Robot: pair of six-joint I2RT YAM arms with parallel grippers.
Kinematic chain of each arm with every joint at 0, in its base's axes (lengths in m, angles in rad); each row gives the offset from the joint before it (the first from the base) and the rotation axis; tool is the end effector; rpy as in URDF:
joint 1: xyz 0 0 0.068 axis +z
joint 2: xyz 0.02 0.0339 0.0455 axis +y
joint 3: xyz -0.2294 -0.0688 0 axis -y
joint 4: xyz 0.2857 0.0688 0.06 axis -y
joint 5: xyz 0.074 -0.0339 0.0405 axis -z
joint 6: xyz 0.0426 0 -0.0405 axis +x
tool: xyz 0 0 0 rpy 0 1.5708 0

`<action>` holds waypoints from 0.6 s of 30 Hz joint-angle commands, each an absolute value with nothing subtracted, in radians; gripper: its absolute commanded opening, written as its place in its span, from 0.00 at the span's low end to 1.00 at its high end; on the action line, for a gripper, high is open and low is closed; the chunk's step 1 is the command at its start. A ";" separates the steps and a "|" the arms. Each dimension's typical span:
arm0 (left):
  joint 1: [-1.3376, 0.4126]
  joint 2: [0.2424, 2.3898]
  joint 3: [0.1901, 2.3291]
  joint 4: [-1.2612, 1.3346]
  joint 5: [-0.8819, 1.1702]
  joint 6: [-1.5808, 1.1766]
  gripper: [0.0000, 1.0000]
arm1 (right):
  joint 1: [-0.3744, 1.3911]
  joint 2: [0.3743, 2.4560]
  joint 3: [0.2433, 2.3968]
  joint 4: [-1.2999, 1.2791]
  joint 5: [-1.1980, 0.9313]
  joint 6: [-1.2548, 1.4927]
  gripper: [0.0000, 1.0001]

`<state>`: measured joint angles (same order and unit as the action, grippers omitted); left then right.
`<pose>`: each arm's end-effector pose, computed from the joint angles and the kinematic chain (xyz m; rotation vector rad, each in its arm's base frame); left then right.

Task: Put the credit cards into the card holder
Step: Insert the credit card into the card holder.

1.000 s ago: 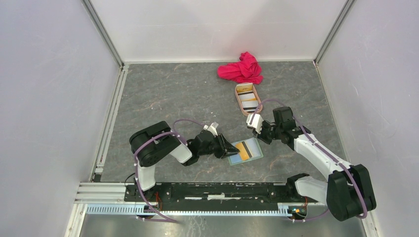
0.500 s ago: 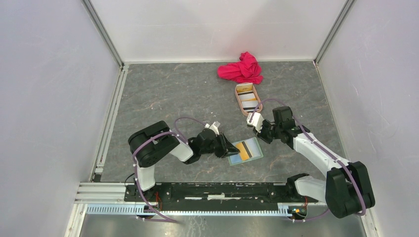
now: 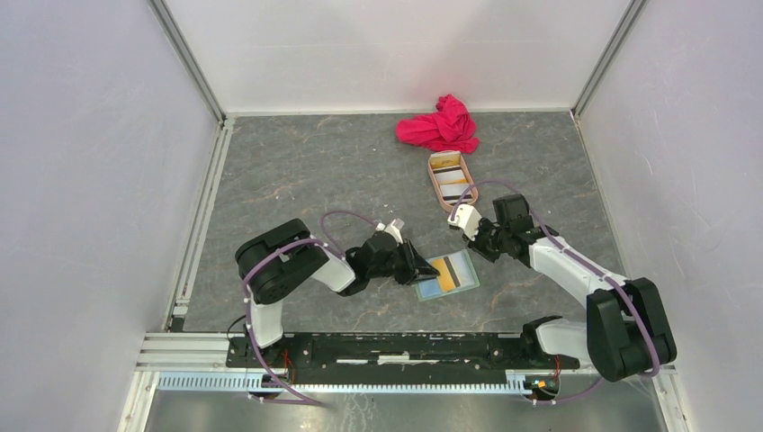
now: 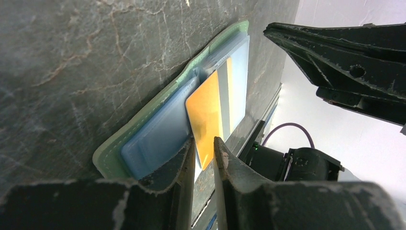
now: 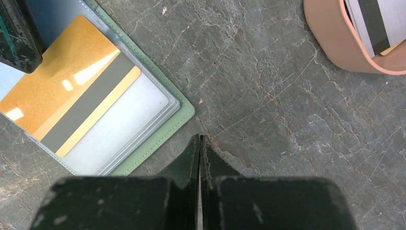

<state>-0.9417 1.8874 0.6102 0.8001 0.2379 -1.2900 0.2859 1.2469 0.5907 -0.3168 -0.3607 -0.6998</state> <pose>0.1884 -0.2760 0.0224 -0.2496 2.4500 -1.4721 0.2587 0.0917 0.1101 -1.2923 2.1126 0.2847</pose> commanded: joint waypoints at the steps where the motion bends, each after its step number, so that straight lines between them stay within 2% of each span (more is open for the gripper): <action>1: -0.935 1.906 0.657 0.798 0.240 -1.239 0.27 | 0.284 1.253 0.621 -0.315 -0.348 -0.687 0.00; 18: -0.935 1.934 0.737 0.746 0.262 -1.207 0.24 | 0.284 1.266 0.632 -0.336 -0.381 -0.686 0.00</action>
